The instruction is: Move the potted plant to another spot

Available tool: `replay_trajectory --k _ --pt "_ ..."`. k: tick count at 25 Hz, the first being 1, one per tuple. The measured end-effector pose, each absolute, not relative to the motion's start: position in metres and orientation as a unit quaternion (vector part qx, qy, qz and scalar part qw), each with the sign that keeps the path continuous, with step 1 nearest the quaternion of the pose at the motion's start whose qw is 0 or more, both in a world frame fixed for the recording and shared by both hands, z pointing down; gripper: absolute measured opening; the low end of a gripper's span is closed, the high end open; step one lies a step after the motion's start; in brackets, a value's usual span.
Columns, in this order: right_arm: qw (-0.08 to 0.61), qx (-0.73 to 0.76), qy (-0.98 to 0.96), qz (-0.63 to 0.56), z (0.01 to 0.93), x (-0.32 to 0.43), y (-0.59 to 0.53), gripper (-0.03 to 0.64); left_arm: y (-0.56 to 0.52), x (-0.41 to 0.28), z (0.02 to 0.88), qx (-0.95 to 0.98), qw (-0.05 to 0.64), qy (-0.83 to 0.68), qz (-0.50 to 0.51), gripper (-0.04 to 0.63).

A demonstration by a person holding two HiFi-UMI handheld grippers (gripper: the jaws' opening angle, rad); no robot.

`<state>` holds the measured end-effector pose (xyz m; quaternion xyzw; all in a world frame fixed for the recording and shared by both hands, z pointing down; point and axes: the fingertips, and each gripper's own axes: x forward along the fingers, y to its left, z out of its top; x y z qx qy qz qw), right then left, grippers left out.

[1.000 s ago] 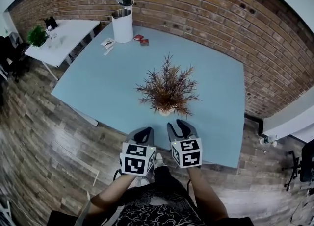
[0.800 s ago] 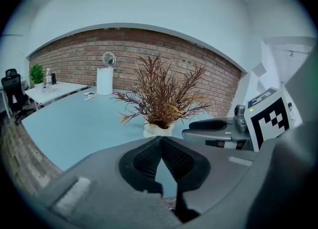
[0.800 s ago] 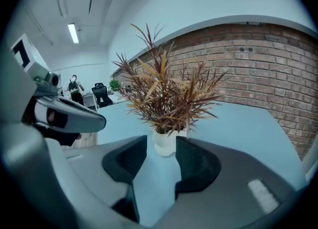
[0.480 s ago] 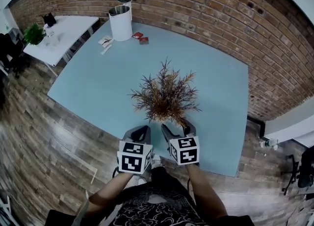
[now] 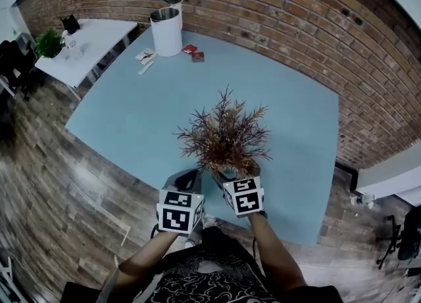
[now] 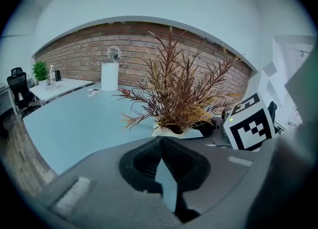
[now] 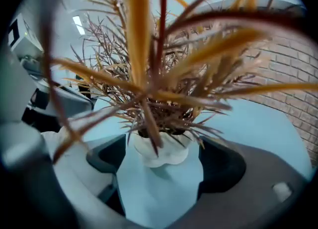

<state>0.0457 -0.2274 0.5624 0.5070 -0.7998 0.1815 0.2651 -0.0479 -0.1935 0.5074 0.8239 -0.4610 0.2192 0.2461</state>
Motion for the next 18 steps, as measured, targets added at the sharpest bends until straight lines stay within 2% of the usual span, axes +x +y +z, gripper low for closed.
replay_trajectory --k 8,18 --pt "0.296 0.485 -0.803 0.18 0.568 0.045 -0.237 0.432 -0.204 -0.045 0.508 0.823 0.248 -0.462 0.219 -0.002" --pt "0.296 0.492 -0.797 0.186 0.569 0.048 -0.25 0.419 -0.209 -0.042 0.509 0.828 0.246 -0.453 0.222 -0.002"
